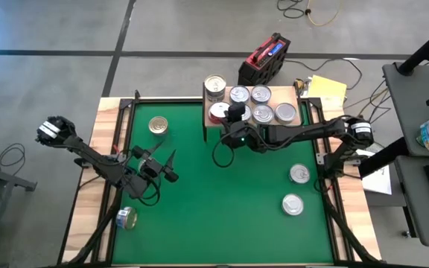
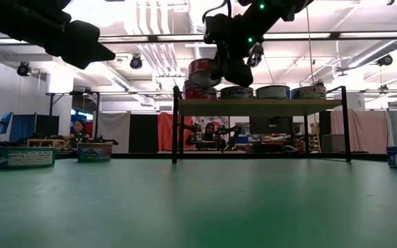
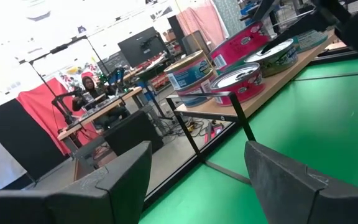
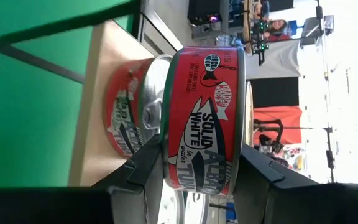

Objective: Stack canned seafood by type on shelf
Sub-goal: Stack the red tuna can on top of the other red tuna can on the shelf

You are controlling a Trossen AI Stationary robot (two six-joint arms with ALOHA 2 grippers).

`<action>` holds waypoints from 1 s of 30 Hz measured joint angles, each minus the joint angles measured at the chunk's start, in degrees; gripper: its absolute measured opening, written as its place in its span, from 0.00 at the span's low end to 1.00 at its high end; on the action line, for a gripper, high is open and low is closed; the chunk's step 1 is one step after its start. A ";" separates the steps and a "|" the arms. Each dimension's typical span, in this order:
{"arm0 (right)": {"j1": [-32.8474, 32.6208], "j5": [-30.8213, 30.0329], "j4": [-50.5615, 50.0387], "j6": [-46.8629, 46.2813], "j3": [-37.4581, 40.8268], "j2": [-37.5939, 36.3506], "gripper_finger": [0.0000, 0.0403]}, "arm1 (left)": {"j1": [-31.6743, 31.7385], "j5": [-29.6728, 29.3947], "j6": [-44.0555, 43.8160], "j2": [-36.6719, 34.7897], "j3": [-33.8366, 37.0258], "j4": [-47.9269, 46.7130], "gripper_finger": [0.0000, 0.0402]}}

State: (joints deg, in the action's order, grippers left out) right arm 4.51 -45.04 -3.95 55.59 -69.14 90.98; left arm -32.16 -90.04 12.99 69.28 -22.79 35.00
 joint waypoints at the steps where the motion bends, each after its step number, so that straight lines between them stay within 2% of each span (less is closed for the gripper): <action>1: 0.22 0.05 -0.01 0.01 0.00 0.00 0.33 | 0.00 0.00 0.00 0.00 0.00 0.00 0.60; 9: 1.28 2.64 1.10 0.64 0.02 0.00 0.33 | 0.02 0.00 0.00 0.00 0.00 0.02 0.60; 30: 1.51 8.14 12.40 5.96 0.02 0.41 0.33 | 0.00 0.02 0.02 0.00 0.00 0.04 0.60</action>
State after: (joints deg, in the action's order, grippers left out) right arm 6.02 -36.90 8.46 61.55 -69.12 91.39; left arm -32.16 -90.02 13.02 69.28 -22.79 35.05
